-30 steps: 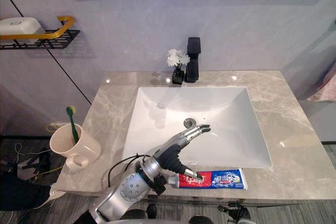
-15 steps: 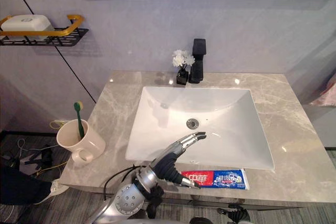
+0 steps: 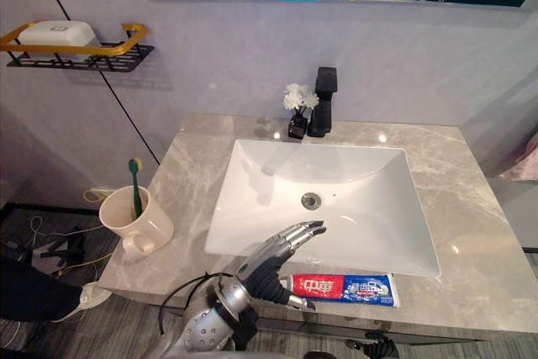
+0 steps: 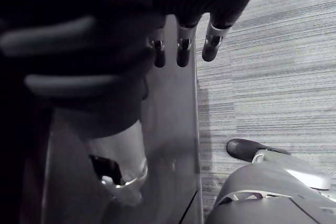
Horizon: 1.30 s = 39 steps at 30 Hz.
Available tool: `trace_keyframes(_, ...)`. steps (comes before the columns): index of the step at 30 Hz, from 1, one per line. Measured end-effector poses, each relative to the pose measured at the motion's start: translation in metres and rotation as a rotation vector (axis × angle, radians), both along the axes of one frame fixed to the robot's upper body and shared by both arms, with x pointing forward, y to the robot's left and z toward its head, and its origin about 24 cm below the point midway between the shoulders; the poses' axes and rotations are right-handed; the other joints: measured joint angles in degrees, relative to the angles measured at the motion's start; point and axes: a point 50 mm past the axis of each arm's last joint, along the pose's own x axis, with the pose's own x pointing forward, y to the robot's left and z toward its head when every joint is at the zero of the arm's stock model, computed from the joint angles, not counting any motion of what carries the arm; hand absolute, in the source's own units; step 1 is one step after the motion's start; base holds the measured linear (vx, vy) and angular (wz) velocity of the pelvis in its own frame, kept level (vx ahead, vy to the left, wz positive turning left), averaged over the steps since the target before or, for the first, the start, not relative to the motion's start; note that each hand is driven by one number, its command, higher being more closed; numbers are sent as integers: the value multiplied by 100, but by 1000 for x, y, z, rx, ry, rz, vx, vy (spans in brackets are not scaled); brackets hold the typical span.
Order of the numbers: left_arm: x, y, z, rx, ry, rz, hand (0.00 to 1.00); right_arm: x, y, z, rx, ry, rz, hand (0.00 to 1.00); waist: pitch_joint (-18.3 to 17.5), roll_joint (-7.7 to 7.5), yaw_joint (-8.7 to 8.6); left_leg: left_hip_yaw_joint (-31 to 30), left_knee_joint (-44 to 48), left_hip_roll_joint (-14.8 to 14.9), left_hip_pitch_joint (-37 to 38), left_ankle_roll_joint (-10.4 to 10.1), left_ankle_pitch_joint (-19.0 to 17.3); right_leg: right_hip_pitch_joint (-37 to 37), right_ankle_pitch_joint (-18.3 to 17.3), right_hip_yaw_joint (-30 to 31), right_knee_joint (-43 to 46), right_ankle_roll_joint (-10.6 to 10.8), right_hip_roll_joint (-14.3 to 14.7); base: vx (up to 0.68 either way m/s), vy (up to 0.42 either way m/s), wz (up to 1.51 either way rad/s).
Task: Organize washtable
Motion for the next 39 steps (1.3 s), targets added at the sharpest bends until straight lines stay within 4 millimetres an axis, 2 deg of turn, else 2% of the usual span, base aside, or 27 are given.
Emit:
trace_keyframes(7, 1, 1, -12, 37, 25, 10, 0, 0, 0, 0, -2, -2, -1, 0, -25, 19, -4, 41, -90, 18, 15, -2, 15, -3, 31, 26, -92, -4, 10, 4, 1, -2)
trace_keyframes(16, 12, -3, -23, 105, 18, -12, 0, 2, 0, 1, -7, -5, -3, 0, -54, 60, -27, 126, -195, 29, 46, 3, 43, 0, 119, 111, -224, -5, 25, 18, 3, -5)
trace_keyframes(22, 13, -7, -25, 99, 13, -8, 0, 5, -1, 1, -19, -10, -8, 0, -45, 77, -67, 134, -266, 10, 70, 26, 75, 20, 172, 127, -326, 12, 12, 0, 0, 0)
trace_keyframes(24, 13, -8, -25, 99, 10, -8, 0, 8, -1, 2, -20, -17, -7, 0, -43, 79, -149, 134, -359, 6, 90, 28, 135, 23, 203, 128, -379, 23, 9, 0, 0, 0)
trace_keyframes(37, 14, -15, -25, 104, -18, -50, 0, 16, -3, 4, -25, -38, -17, 0, 11, 171, -180, 180, -395, 13, 107, 26, 151, 1, 235, 189, -397, 23, 11, -2, 2, -1)
trace_keyframes(38, 14, -16, -25, 104, -18, -52, 100, 16, -4, 4, -25, -39, -19, 0, 16, 180, -181, 182, -396, 13, 107, 26, 151, 0, 235, 192, -398, 23, 11, 0, 0, 0)
trace_keyframes(39, 14, -16, -25, 104, -18, -53, 100, 16, -4, 4, -25, -40, -19, 0, 19, 184, -181, 183, -396, 13, 107, 26, 151, 0, 235, 192, -399, 23, 11, 0, 0, 0)
